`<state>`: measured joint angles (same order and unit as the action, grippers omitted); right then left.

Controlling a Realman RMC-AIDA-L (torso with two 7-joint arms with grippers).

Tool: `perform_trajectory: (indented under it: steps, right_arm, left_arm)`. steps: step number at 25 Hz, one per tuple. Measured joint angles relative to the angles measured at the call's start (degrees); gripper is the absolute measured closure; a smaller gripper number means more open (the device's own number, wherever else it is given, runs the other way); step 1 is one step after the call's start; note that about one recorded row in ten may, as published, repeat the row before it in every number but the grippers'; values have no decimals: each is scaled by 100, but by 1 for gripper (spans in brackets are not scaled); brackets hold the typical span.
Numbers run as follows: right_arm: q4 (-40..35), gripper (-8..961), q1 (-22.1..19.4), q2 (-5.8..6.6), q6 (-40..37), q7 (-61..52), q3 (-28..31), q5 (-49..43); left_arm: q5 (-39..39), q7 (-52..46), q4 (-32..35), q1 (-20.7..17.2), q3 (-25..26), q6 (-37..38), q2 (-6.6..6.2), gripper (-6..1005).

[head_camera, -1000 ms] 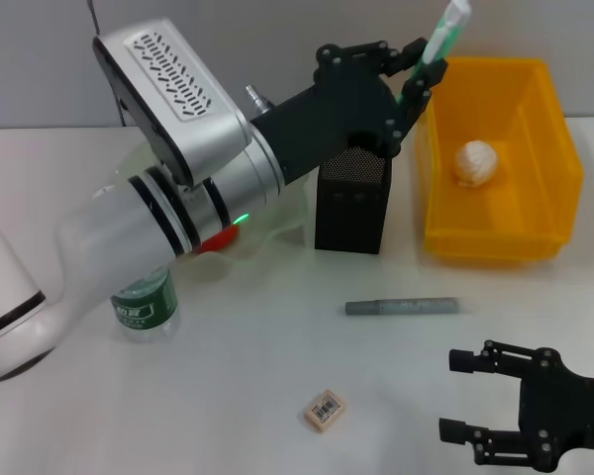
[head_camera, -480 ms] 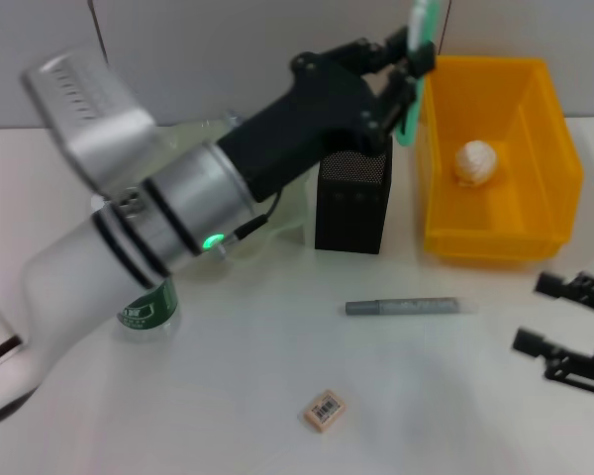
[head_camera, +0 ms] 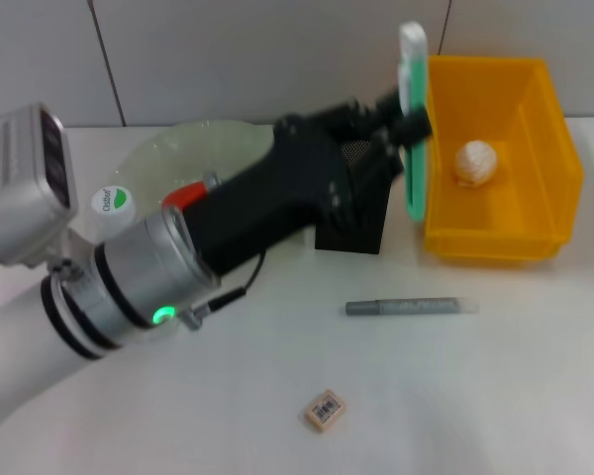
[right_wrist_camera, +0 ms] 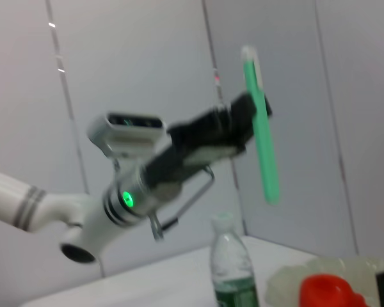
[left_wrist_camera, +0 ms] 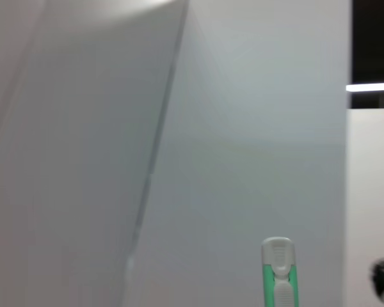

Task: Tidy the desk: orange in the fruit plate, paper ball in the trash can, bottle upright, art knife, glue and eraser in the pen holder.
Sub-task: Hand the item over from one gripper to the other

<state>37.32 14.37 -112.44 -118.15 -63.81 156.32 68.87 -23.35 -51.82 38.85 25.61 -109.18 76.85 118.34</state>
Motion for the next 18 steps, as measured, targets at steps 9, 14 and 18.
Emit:
perform_trajectory:
  steps: [9, 14, 18]
  right_arm:
    - [285, 185, 115, 308, -708, -533, 274, 246]
    - [160, 185, 360, 330, -701, -520, 276, 249]
    - [-60, 186, 594, 277, -693, -357, 274, 249]
  left_arm:
    - [-1759, 23, -69, -184, 301, 188, -5, 809]
    - [-2239, -4, -103, -282, 313, 190, -25, 809]
    - [-2632, -22, -147, -359, 448, 259, -40, 809]
